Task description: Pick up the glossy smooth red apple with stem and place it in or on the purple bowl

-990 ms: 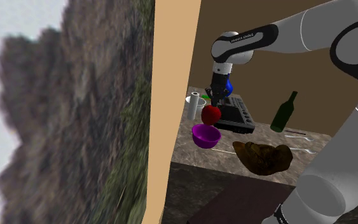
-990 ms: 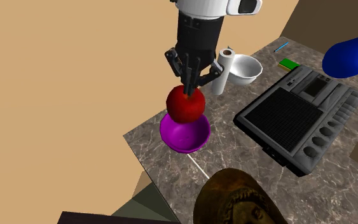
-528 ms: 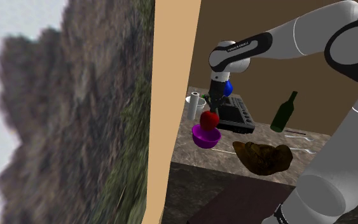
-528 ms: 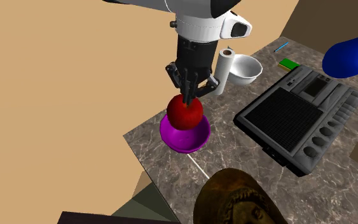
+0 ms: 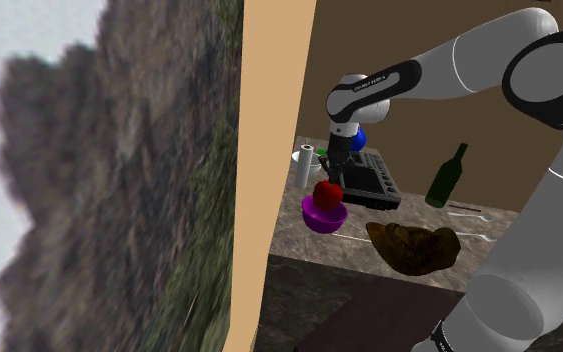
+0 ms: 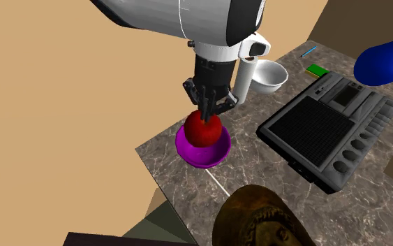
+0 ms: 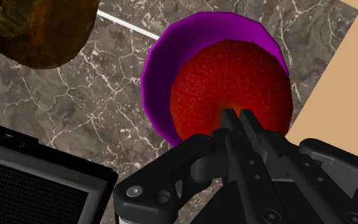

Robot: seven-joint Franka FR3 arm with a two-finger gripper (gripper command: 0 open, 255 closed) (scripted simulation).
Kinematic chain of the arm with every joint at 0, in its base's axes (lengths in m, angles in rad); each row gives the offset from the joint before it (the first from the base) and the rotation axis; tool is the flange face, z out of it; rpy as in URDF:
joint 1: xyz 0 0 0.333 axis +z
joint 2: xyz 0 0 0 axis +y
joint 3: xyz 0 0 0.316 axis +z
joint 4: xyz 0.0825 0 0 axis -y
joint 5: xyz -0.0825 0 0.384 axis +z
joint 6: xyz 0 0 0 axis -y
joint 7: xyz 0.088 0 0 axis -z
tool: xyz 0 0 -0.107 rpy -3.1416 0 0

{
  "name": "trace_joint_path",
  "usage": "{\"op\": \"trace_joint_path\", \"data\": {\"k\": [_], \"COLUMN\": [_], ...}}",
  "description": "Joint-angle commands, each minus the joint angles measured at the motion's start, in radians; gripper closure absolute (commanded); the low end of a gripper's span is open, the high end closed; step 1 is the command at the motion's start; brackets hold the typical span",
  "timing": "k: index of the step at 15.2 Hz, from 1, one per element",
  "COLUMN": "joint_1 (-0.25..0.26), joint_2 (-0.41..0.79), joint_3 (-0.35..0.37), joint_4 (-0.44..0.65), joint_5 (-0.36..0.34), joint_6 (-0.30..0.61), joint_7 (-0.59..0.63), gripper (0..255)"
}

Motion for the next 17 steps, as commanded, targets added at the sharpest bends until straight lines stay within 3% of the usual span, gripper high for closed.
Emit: {"op": "trace_joint_path", "data": {"k": [1,4,5,10,14,17], "joint_1": [0.000,0.000,0.000,0.000,-0.002,-0.002], "joint_2": [0.000,0.000,0.000,0.000,-0.028,-0.028], "joint_3": [0.000,0.000,0.000,0.000,-0.002,-0.002], "joint_4": [-0.001,-0.001,-0.001,-0.001,0.096,0.096], "joint_5": [0.000,0.000,0.000,0.000,-0.005,-0.005], "joint_6": [0.001,0.001,0.001,0.001,-0.123,-0.123], "joint_7": [0.000,0.000,0.000,0.000,0.003,0.003], "gripper": [255,255,0,0,0,0]}}
